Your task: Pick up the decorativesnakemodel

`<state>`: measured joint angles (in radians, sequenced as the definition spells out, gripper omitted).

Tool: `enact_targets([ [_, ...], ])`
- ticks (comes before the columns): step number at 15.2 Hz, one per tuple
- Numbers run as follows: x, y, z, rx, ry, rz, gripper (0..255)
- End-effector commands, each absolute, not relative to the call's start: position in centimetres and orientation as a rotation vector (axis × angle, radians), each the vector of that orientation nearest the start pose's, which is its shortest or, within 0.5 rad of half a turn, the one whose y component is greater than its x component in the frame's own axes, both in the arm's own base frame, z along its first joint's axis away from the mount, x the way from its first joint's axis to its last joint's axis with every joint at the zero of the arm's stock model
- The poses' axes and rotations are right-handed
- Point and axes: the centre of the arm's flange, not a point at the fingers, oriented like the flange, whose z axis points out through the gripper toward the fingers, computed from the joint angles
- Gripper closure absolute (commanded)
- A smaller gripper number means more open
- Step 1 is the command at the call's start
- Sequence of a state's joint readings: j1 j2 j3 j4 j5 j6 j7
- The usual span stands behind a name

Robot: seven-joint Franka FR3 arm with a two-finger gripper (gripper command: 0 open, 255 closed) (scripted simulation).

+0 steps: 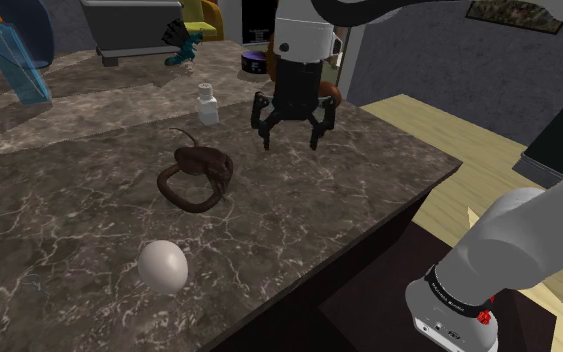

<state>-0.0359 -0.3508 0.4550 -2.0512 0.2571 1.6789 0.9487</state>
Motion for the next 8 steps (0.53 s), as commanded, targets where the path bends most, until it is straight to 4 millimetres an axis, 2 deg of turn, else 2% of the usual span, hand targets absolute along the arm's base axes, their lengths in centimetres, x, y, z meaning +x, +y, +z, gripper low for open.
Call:
enact_targets([
  [1, 41.2, 25.2, 56.3, -2.931, 0.965, 0.16, 0],
  [8, 47.4, 31.8, 56.6, -2.854, 1.166, 0.148, 0],
])
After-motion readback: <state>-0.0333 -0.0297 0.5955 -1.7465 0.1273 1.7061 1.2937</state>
